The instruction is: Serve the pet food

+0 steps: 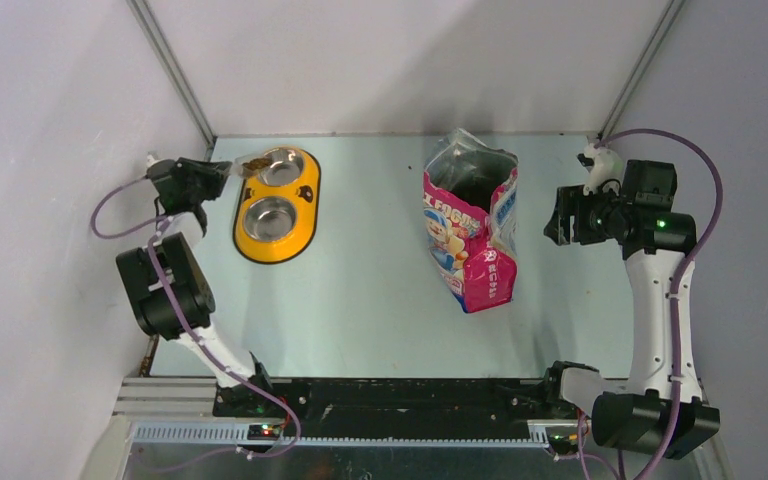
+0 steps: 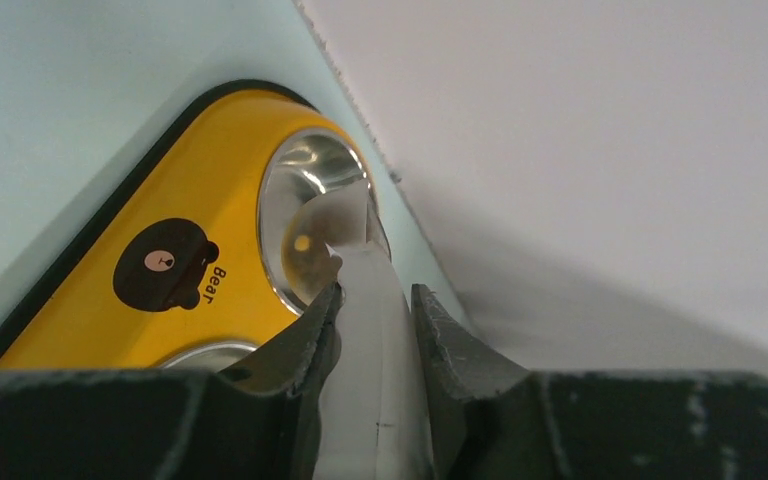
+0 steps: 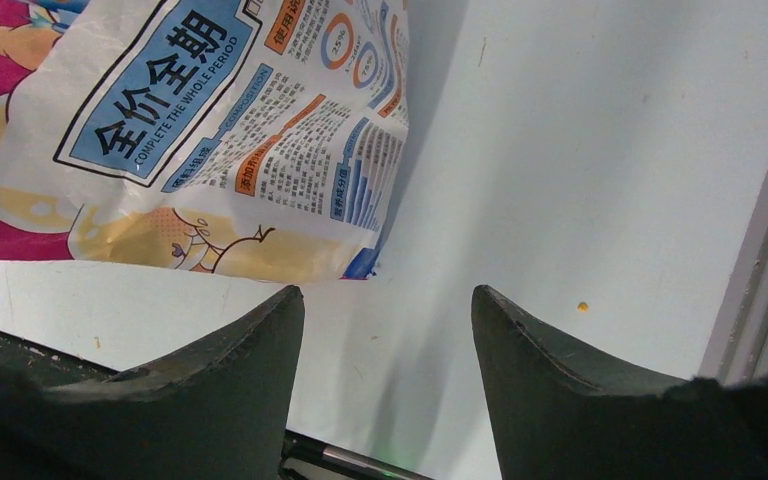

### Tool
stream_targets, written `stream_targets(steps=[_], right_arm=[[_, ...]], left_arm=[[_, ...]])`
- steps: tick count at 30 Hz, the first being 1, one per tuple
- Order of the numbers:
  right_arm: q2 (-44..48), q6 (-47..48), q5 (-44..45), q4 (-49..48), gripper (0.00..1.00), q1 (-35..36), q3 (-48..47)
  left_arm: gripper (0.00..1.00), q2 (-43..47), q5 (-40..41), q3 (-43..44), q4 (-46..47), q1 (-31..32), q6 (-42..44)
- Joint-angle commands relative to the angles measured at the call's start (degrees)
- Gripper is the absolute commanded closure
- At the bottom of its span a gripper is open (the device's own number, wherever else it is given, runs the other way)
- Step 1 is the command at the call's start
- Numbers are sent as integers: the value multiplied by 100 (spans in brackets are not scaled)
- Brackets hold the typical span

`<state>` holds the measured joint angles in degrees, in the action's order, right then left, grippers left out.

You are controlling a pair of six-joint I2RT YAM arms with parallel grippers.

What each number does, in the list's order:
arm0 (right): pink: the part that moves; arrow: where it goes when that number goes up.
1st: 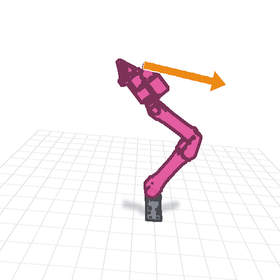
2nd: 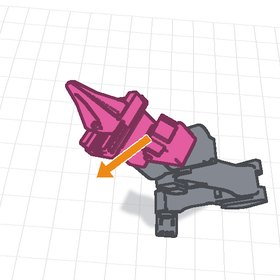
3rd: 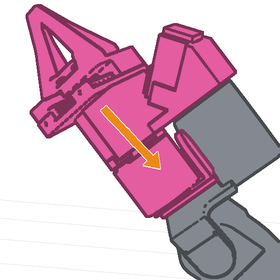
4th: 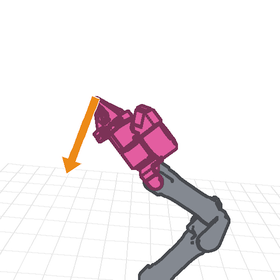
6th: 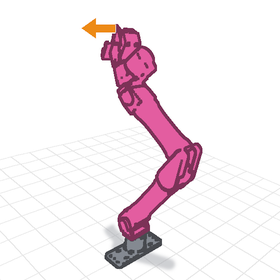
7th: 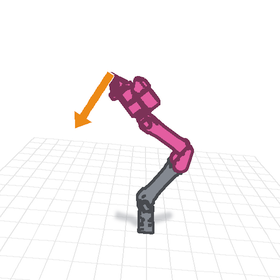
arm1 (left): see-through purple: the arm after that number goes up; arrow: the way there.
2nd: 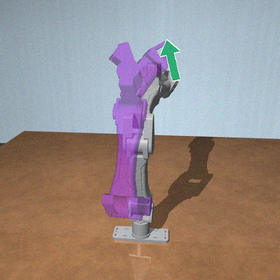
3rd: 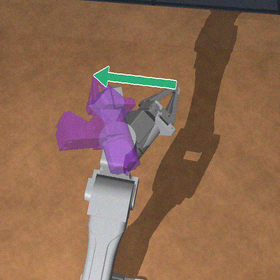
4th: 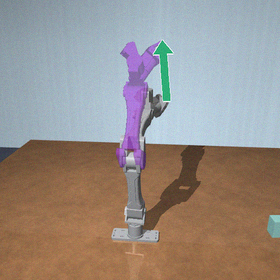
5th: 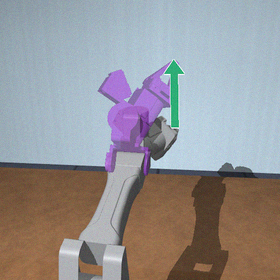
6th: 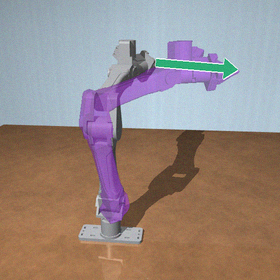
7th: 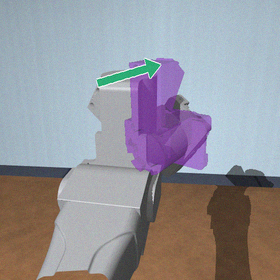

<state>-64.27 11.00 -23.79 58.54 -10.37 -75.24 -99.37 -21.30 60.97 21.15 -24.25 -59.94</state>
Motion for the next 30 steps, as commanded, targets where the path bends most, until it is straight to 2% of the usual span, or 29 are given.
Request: stream_targets(steps=[1, 9, 15, 20, 25, 30], right_arm=[[182, 22, -47, -137, 35, -35, 76], [238, 33, -62, -135, 35, -52, 131], [309, 29, -82, -141, 34, -61, 203], [372, 32, -97, -142, 34, -78, 238], [426, 28, -131, -141, 34, -79, 238], [477, -4, -215, -159, 34, -88, 238]], left_arm=[[100, -95, 432, 582, -780, 306, 933], [100, -91, 1449, 1455, -1866, 890, 2395], [100, -260, 1878, 2200, -2667, 1357, 3481], [100, -211, 2735, 2576, -3142, 1869, 4605], [100, 260, 3190, 2456, -3009, 2301, 5839], [100, 1038, 3021, 2490, -3249, 2591, 6128]])
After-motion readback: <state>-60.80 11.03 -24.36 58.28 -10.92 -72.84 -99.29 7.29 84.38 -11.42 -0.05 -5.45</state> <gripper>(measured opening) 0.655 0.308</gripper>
